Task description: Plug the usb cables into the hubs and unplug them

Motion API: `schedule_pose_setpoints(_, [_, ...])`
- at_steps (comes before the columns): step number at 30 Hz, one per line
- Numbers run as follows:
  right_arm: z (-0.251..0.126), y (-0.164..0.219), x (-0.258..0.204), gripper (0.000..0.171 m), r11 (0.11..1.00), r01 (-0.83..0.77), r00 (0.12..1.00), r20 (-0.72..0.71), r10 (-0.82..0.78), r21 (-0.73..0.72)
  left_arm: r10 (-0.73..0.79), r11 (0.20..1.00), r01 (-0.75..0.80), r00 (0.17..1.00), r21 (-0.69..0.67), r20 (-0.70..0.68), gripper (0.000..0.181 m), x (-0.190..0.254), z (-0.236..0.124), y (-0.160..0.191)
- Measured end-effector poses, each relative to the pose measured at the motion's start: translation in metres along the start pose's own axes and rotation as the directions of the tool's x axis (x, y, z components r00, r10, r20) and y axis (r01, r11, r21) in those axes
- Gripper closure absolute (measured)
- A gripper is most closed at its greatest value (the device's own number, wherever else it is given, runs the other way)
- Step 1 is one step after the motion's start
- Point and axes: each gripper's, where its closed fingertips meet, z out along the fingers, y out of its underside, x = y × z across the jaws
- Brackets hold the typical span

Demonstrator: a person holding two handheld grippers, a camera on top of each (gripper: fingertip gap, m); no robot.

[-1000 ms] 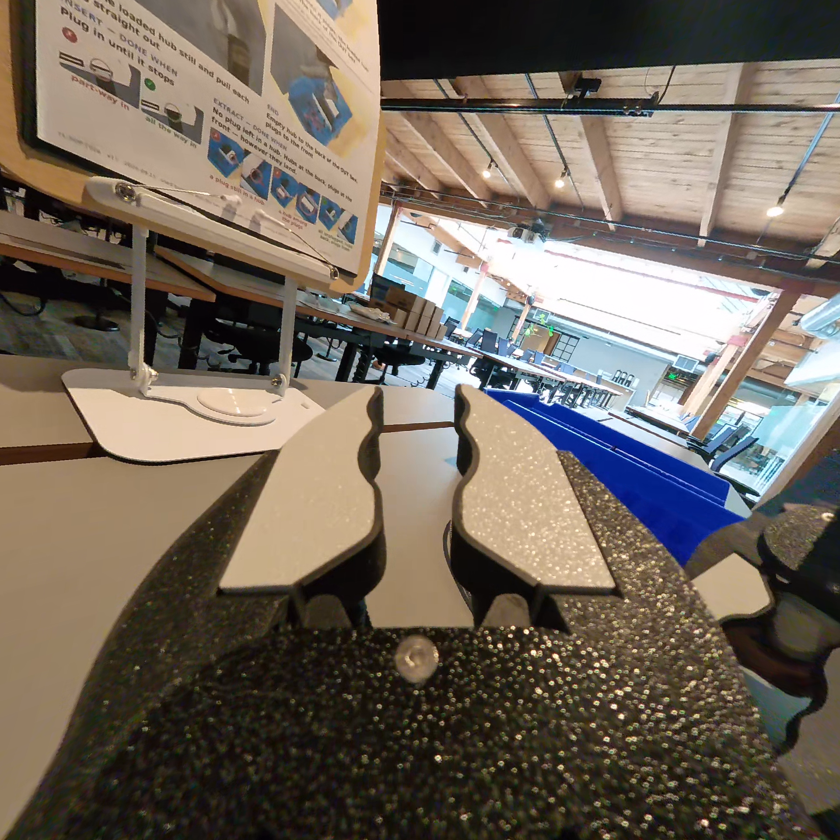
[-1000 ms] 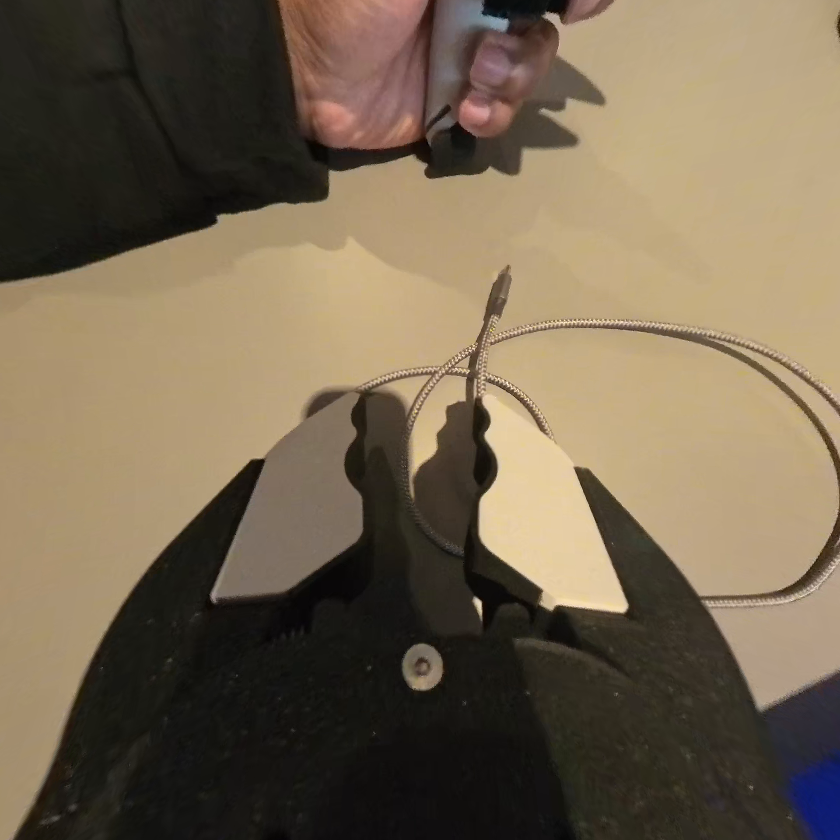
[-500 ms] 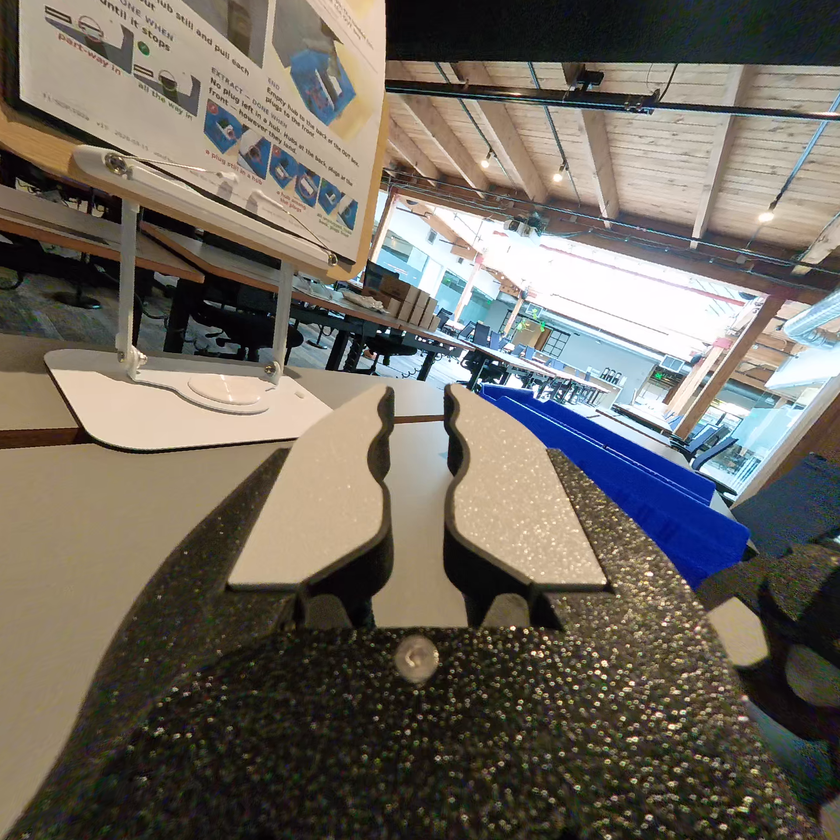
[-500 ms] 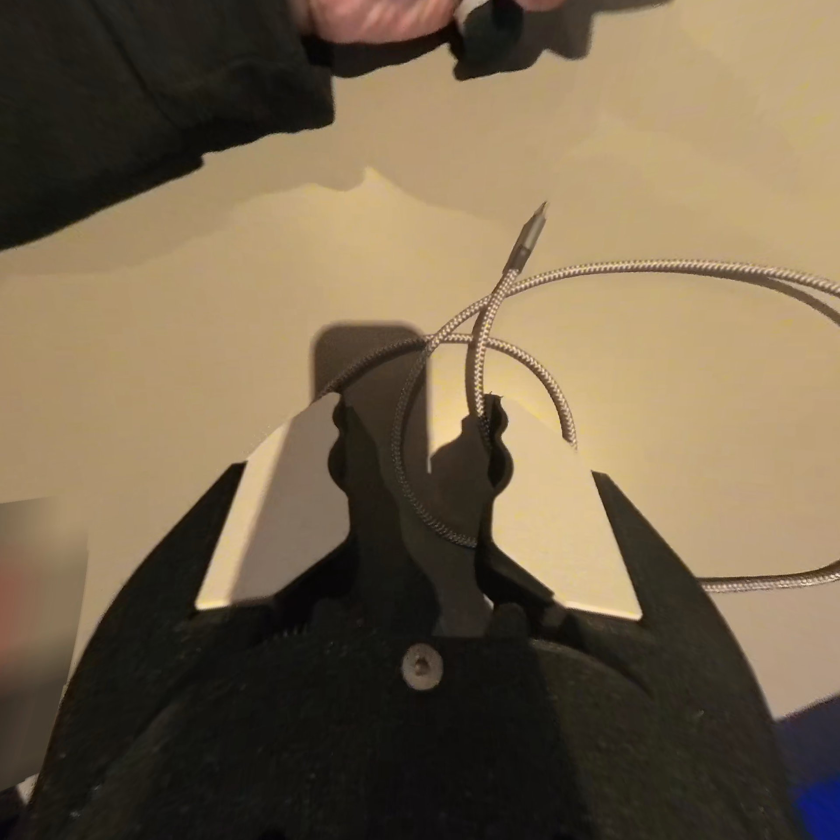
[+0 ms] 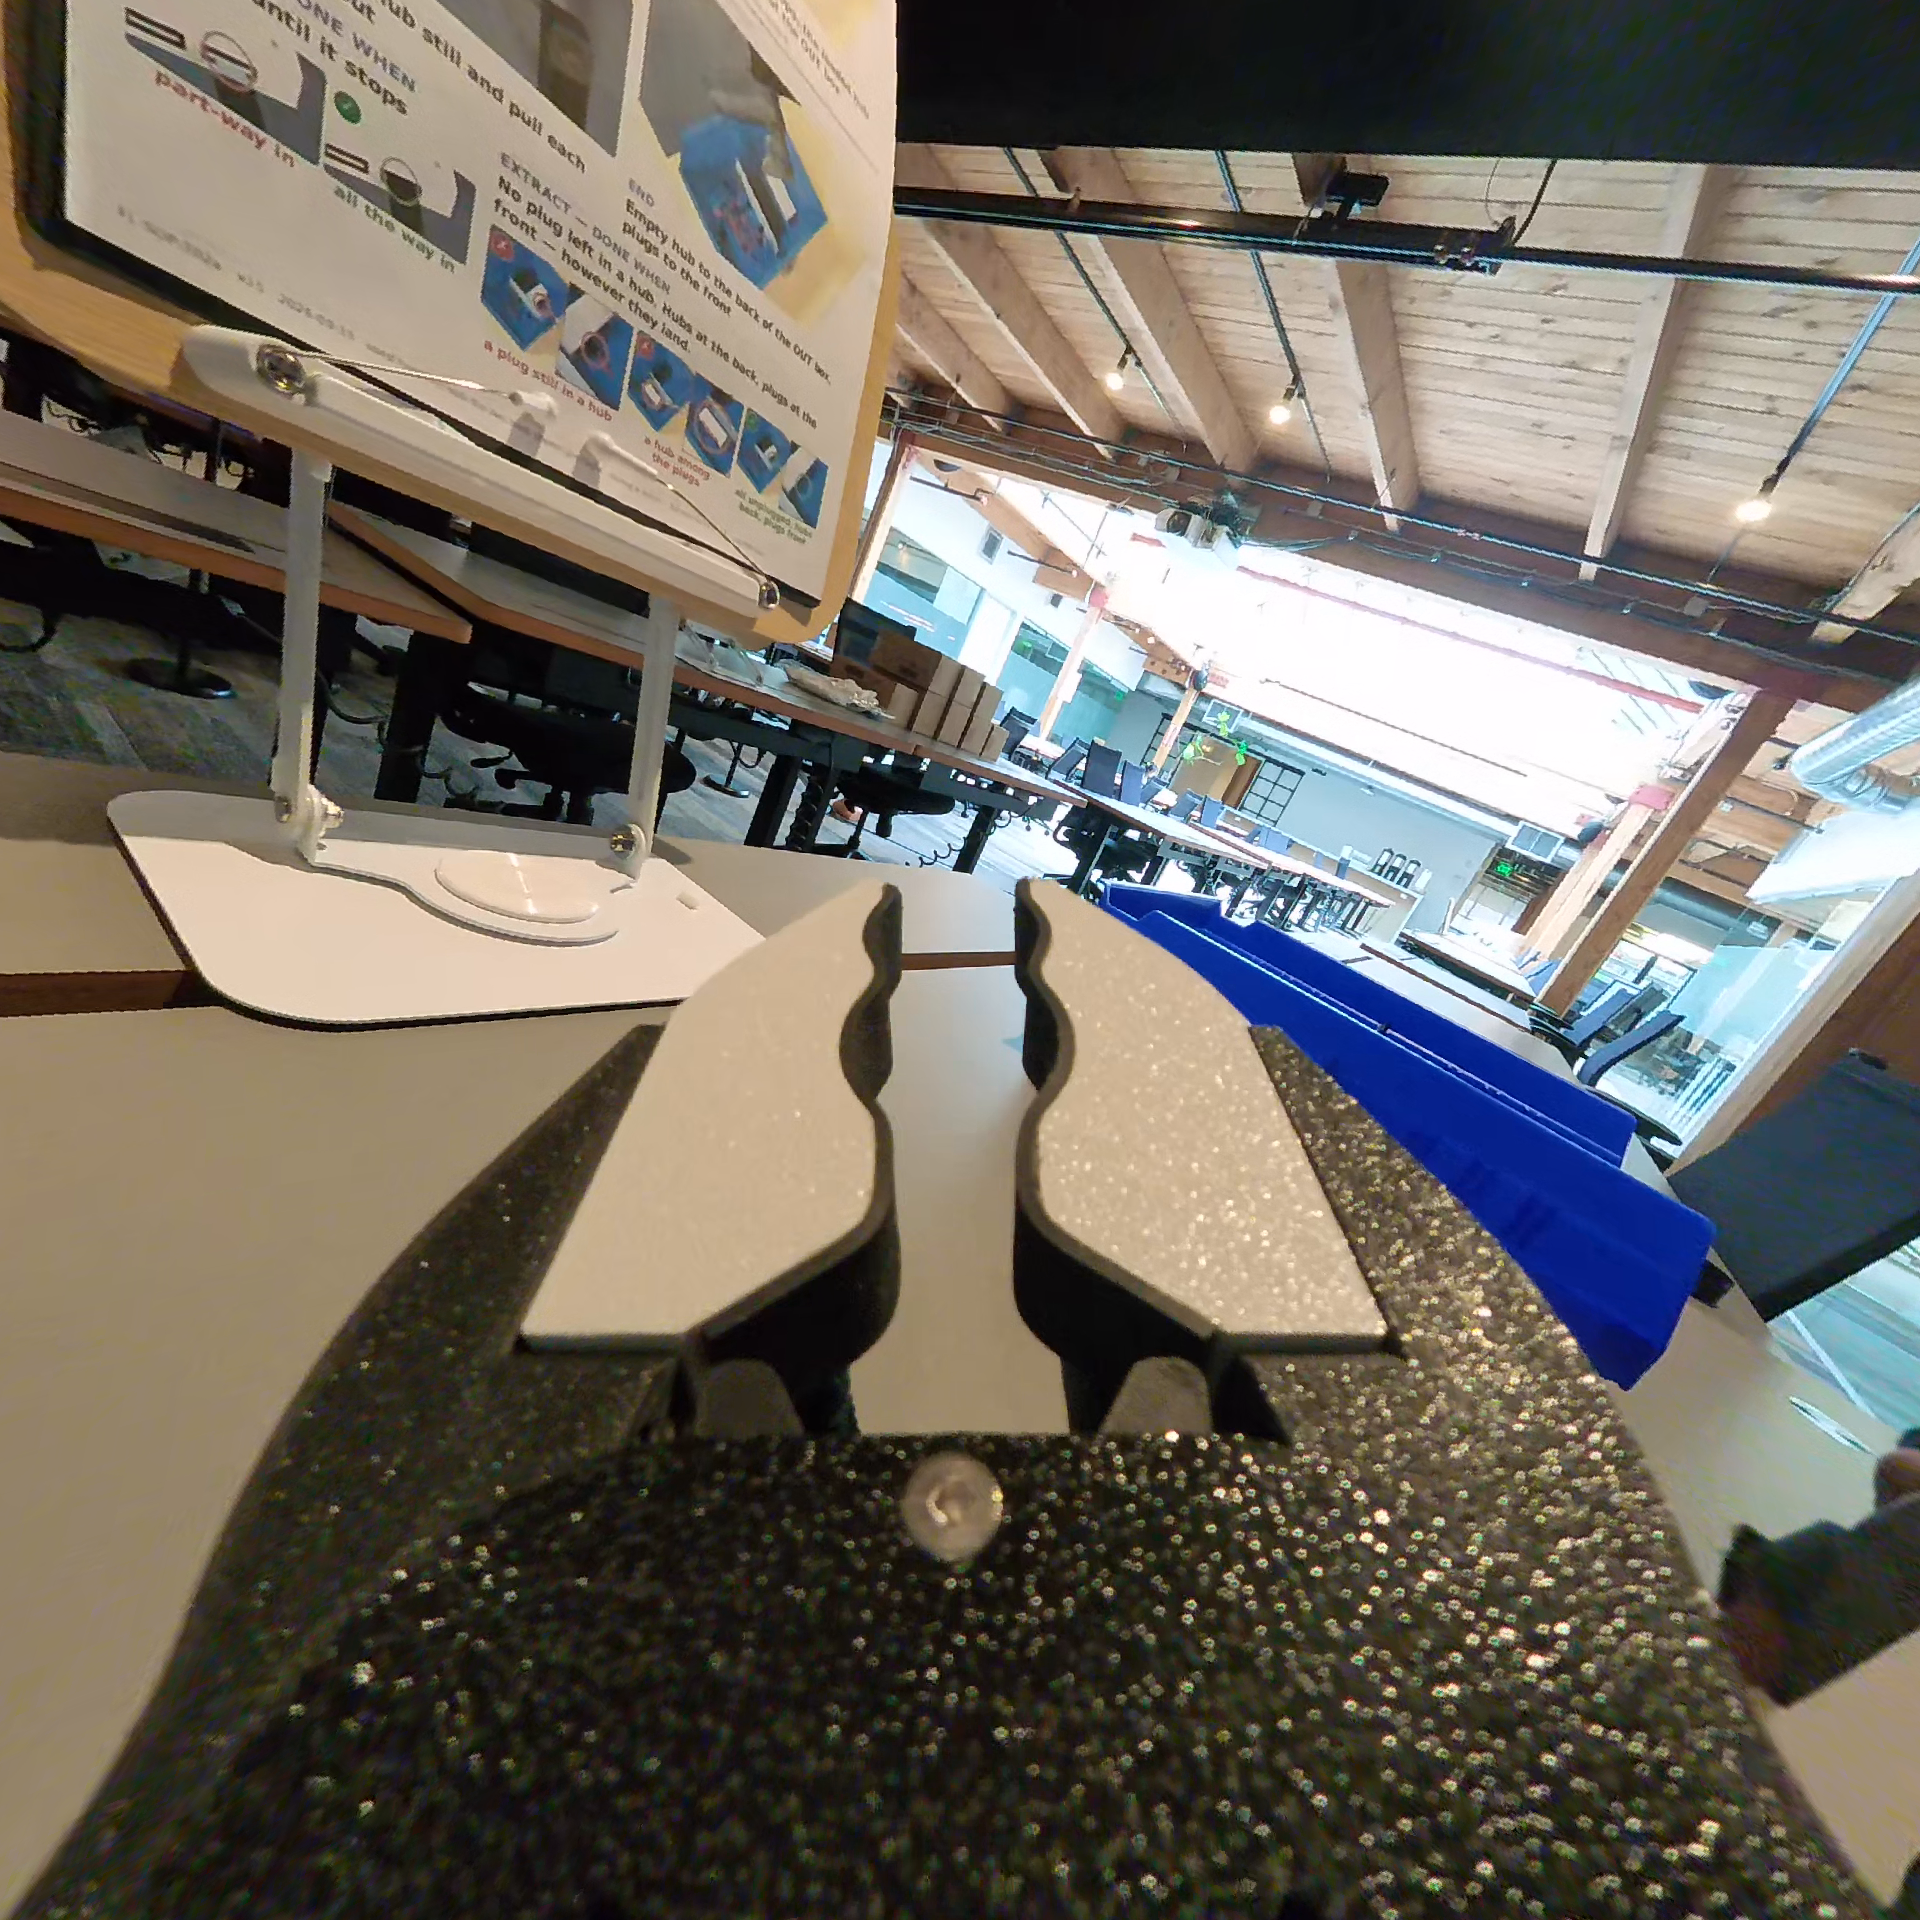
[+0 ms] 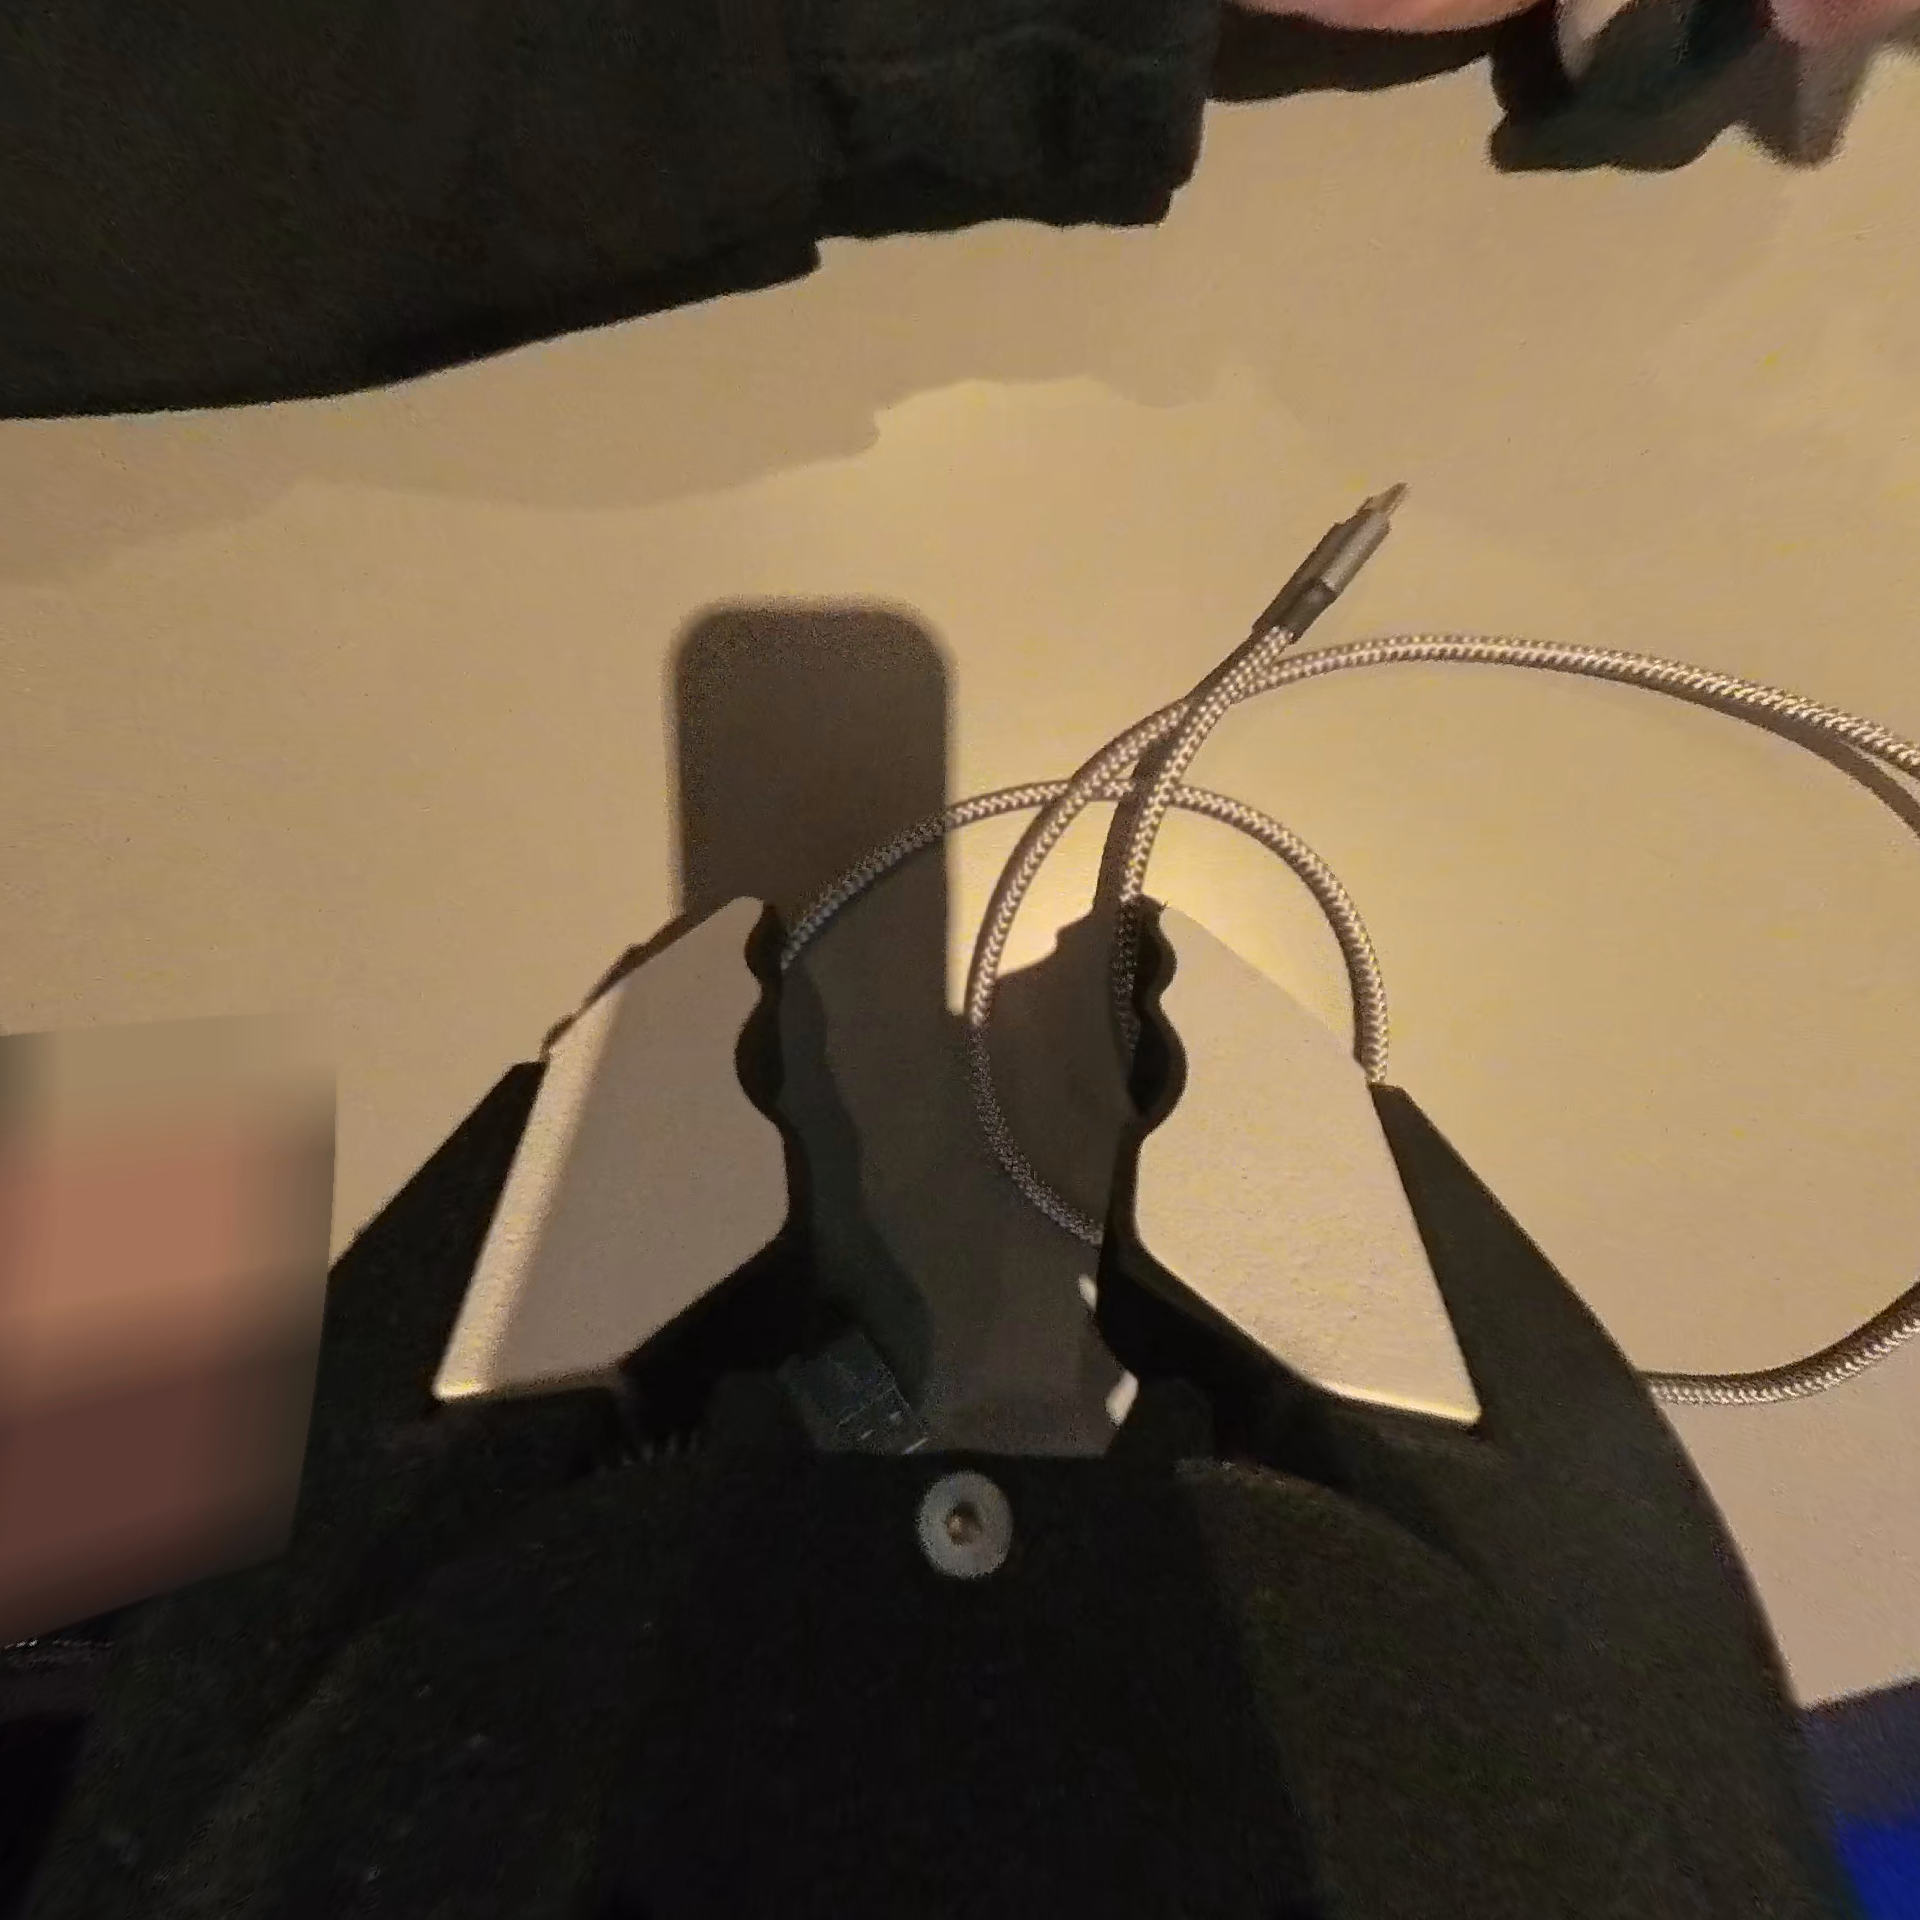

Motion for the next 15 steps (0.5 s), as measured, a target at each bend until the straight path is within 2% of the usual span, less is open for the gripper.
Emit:
schedule_pose_setpoints(5, [0.001, -0.001, -0.008, 0.110, 0.999, 0.009, 1.000, -0.013, -0.010, -0.043, -0.002, 1.000, 0.002, 1.000, 0.002, 0.001, 0.161, 0.000, 0.000, 0.000])
schedule_pose_setpoints(13, [0.000, -0.002, -0.027, 0.148, 0.992, 0.064, 0.998, -0.017, -0.067, -0.106, -0.014, 1.000, 0.014, 1.000, 0.006, 0.007, 0.161, -0.002, -0.001, -0.001])
schedule_pose_setpoints(15, [0.000, -0.002, -0.029, 0.152, 0.989, 0.087, 0.996, -0.025, -0.091, -0.122, -0.014, 1.000, 0.014, 1.000, 0.008, 0.007, 0.161, -0.002, -0.001, -0.002])
